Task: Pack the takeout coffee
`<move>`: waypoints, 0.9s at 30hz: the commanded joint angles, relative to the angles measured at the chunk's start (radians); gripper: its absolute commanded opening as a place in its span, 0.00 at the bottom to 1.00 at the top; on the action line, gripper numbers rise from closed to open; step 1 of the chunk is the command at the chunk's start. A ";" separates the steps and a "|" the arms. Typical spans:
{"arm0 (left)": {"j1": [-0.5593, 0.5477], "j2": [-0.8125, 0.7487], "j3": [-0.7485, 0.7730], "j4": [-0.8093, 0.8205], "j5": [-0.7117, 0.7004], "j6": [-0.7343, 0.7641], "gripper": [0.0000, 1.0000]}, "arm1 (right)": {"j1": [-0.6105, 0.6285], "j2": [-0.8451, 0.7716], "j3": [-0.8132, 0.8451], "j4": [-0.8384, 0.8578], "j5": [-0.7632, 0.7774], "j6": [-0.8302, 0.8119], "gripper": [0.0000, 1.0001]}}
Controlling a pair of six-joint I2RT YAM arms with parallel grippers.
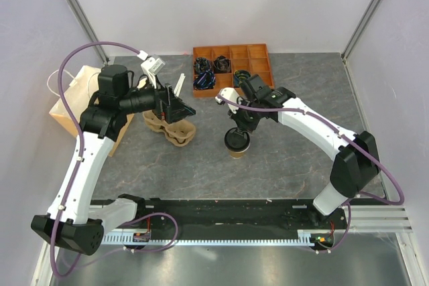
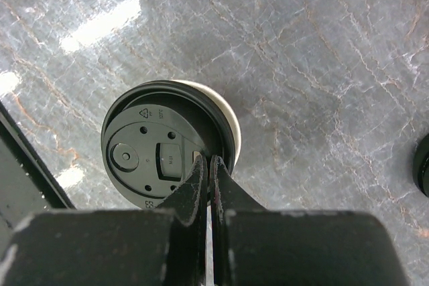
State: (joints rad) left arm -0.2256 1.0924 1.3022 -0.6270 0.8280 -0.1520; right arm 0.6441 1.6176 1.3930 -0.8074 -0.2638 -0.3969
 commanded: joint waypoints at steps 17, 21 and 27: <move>0.006 0.021 -0.023 0.052 0.049 -0.023 1.00 | -0.015 -0.007 -0.063 0.103 -0.018 -0.006 0.02; 0.005 0.023 -0.026 0.055 0.057 -0.026 1.00 | -0.030 -0.013 -0.051 0.097 -0.048 -0.003 0.02; 0.005 0.027 -0.030 0.055 0.065 -0.026 1.00 | -0.087 -0.001 -0.020 0.065 -0.120 0.003 0.01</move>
State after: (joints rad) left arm -0.2253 1.1191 1.2732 -0.6102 0.8623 -0.1589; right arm 0.5983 1.6199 1.3300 -0.7349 -0.3134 -0.3969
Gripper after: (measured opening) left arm 0.994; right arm 0.021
